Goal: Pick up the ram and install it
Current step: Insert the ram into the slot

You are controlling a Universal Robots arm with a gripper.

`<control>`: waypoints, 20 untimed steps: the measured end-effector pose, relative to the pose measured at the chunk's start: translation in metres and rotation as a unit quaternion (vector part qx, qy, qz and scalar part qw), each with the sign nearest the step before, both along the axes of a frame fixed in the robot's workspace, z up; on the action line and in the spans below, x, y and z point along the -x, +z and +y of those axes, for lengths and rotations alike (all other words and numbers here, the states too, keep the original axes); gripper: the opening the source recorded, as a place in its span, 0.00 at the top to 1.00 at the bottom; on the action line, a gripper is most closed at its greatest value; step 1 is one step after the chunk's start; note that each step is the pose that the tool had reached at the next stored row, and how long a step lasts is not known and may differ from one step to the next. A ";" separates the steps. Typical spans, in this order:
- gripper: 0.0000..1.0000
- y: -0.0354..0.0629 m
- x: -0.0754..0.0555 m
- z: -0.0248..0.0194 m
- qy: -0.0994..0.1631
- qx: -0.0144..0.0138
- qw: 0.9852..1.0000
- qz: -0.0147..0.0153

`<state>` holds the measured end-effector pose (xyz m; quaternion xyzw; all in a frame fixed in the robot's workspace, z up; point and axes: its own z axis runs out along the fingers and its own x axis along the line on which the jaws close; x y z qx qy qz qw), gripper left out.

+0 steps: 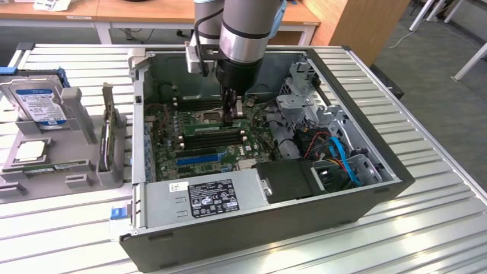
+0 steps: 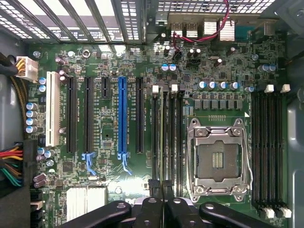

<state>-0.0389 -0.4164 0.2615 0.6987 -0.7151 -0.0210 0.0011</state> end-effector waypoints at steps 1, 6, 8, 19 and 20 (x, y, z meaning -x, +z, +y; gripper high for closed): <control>0.89 -0.0003 0.000 0.0000 0.000 0.000 1.000 0.000; 0.89 -0.0062 0.000 0.0000 0.000 0.000 1.000 0.000; 0.89 -0.0086 0.000 0.0000 0.000 0.000 1.000 0.000; 0.89 -0.0150 0.000 -0.0001 0.000 0.000 1.000 0.000; 0.89 -0.0150 0.000 0.0000 0.000 0.000 1.000 0.000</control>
